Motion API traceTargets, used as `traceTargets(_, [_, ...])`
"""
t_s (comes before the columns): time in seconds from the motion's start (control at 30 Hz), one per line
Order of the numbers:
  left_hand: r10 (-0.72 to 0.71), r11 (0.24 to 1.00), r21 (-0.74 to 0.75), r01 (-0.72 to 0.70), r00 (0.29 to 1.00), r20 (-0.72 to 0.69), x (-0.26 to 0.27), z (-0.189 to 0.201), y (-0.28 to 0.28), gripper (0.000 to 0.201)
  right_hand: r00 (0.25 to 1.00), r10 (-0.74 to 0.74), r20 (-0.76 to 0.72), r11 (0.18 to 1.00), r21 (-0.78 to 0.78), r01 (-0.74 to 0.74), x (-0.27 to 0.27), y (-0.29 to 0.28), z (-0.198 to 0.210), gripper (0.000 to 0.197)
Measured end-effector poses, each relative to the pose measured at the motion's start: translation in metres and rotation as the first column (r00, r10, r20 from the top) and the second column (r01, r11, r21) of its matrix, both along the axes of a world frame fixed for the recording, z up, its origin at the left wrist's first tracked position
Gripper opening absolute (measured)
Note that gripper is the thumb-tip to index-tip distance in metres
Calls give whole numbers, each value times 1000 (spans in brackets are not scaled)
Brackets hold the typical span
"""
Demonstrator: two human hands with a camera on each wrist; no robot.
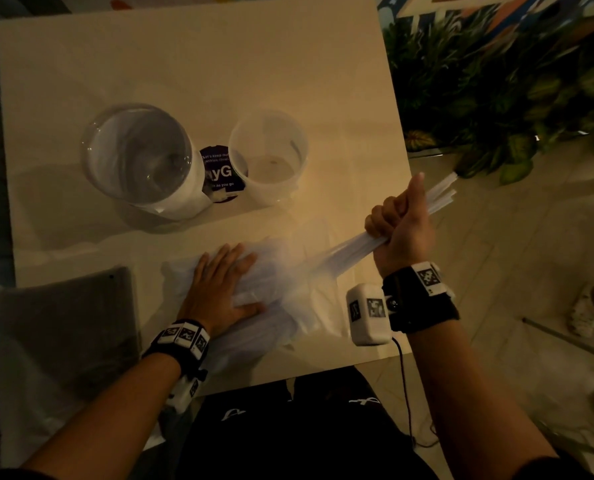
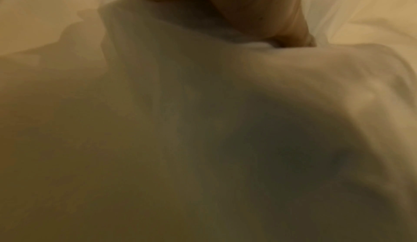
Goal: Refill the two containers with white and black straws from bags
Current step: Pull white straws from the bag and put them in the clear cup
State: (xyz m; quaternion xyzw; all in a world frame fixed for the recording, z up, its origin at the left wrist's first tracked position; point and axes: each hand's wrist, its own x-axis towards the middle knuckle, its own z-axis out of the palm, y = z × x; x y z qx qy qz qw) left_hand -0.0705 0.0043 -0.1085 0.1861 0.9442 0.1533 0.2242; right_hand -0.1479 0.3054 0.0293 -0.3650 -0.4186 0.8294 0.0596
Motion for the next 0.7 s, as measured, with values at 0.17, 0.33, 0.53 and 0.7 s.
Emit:
traceTargets(0.17, [-4, 1000, 21, 5, 1000, -6, 0, 0, 0, 95, 996, 39, -82, 995, 94, -31, -10, 9, 34, 56])
traceTargets(0.33, [-9, 1000, -25, 9, 1000, -2, -3, 1, 3, 98, 982, 76, -174, 981, 188, -42, -20, 13, 68, 54])
traceTargets(0.53, [16, 999, 41, -15, 1000, -24, -3, 1, 2, 98, 943, 179, -281, 952, 290, -94, -37, 3, 98, 51])
traceTargets(0.7, [16, 999, 52, -15, 1000, -15, -3, 0, 1, 98, 918, 242, -314, 942, 302, -145, -42, -4, 101, 50])
